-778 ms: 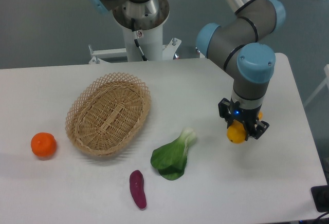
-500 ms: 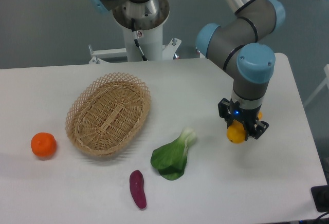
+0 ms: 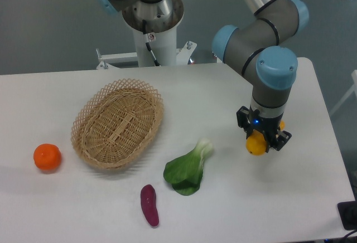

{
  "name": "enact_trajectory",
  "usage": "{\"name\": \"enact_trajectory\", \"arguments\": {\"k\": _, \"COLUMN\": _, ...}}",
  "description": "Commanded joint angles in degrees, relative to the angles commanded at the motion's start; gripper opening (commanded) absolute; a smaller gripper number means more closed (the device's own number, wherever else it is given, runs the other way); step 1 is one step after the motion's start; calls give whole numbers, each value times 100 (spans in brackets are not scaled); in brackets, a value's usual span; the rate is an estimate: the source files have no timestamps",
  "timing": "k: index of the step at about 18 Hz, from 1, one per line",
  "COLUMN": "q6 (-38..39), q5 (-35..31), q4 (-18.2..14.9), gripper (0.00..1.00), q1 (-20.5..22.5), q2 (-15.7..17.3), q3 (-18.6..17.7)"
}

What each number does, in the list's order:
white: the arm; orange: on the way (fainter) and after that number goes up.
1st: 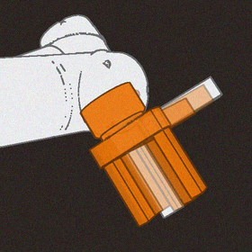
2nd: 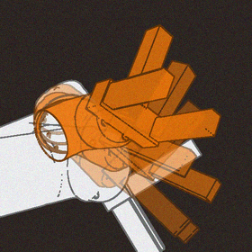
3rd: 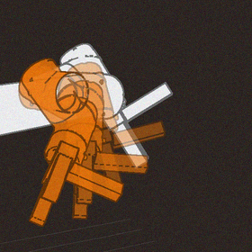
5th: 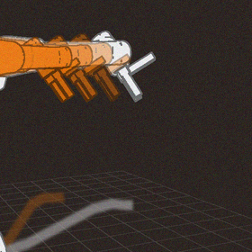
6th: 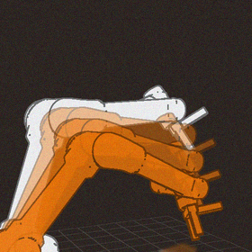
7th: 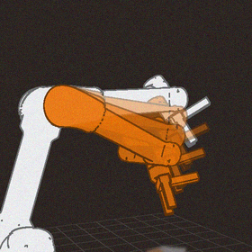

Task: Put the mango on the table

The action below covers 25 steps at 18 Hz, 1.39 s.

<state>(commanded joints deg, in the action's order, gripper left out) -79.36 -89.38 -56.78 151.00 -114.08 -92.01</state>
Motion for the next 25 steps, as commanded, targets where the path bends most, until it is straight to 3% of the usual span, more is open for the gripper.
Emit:
{"name": "enact_trajectory", "arguments": {"k": 8, "q6": -201, "q5": 9, "q4": 17, "gripper": 39, "q1": 79, "q2": 158, "q3": -457}}
{"name": "enact_trajectory", "arguments": {"k": 13, "q6": -597, "q5": 35, "q4": 667, "gripper": 39, "q1": 202, "q2": 404, "q3": -1221}}
{"name": "enact_trajectory", "arguments": {"k": 20, "q6": -1080, "q5": 26, "q4": 712, "gripper": 39, "q1": 272, "q2": 668, "q3": -1758}}
{"name": "enact_trajectory", "arguments": {"k": 25, "q6": -1204, "q5": 9, "q4": 712, "gripper": 39, "q1": 290, "q2": 686, "q3": -1820}}
